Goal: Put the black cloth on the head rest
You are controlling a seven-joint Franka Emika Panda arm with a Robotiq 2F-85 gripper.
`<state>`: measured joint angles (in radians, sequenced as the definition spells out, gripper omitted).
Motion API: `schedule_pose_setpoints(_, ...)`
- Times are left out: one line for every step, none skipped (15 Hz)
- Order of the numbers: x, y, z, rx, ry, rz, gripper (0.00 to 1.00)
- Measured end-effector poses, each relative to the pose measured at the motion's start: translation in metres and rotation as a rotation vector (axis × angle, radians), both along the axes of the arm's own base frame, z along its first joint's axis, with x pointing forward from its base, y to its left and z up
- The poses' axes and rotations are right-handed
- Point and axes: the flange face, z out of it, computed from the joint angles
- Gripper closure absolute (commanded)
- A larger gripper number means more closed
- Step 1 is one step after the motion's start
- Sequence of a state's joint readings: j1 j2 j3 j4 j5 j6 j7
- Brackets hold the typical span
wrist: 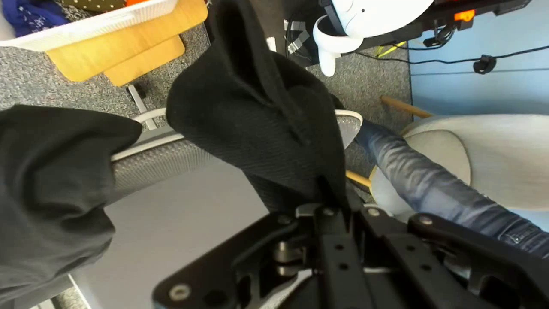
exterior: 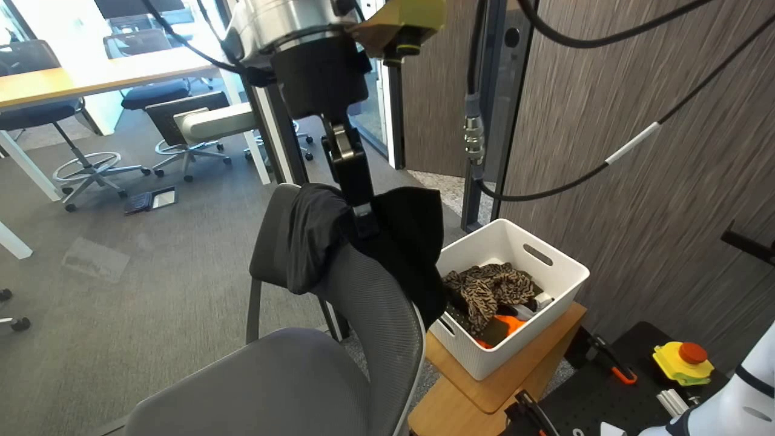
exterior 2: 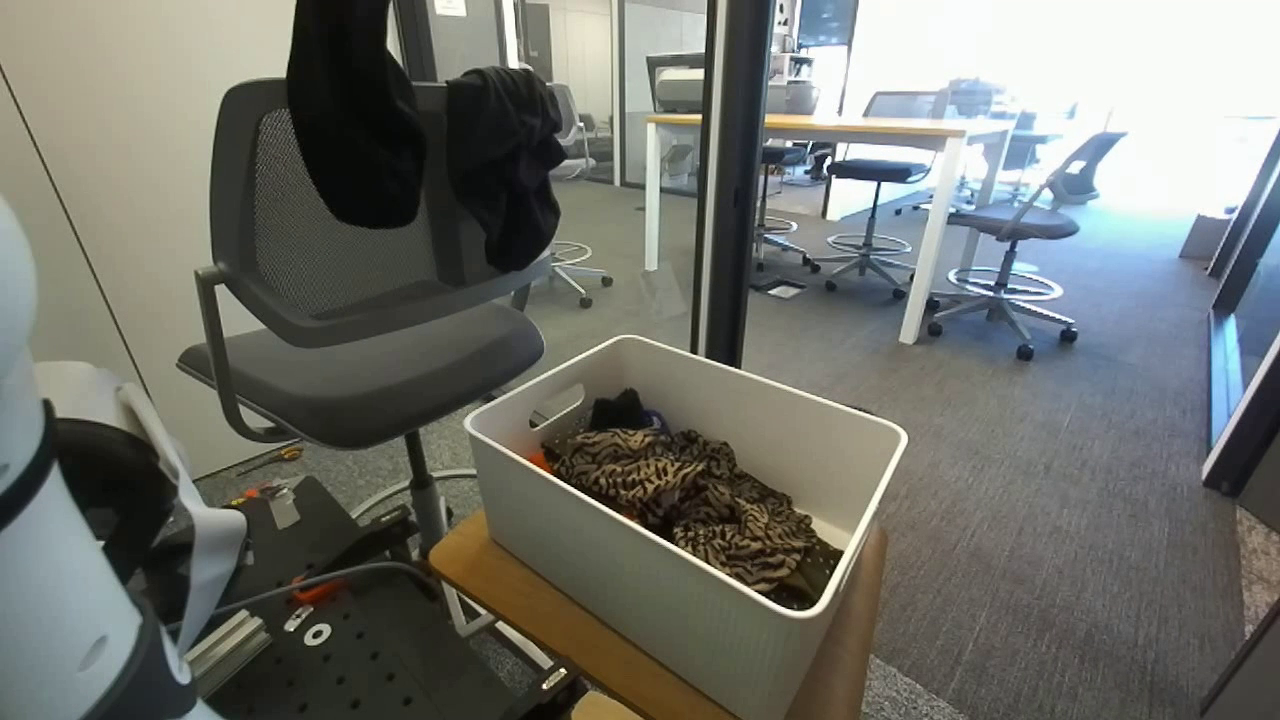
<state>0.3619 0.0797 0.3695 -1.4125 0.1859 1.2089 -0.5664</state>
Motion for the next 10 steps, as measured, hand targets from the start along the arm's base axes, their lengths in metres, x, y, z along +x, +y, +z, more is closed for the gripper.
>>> schedule_pose_setpoints(-0.001, 0.01, -0.004, -0.012, 0.007, 0.027, 0.94)
schedule_pose_setpoints(-0.002, 0.02, -0.007, -0.024, 0.014, 0.054, 0.94)
schedule_pose_setpoints(-0.003, 0.029, -0.009, -0.035, 0.021, 0.078, 0.94)
schedule_pose_setpoints(-0.004, 0.038, -0.012, -0.045, 0.03, 0.102, 0.94)
schedule_pose_setpoints(-0.005, 0.046, -0.015, -0.055, 0.04, 0.126, 0.94)
schedule_pose_setpoints(-0.006, 0.055, -0.019, -0.067, 0.049, 0.149, 0.94)
schedule_pose_setpoints(-0.007, 0.064, -0.023, -0.08, 0.057, 0.172, 0.94)
schedule_pose_setpoints(-0.008, 0.073, -0.027, -0.094, 0.065, 0.195, 0.94)
schedule_pose_setpoints(-0.01, 0.08, -0.03, -0.108, 0.071, 0.215, 0.94)
schedule_pose_setpoints(-0.013, 0.089, -0.034, -0.124, 0.077, 0.239, 0.94)
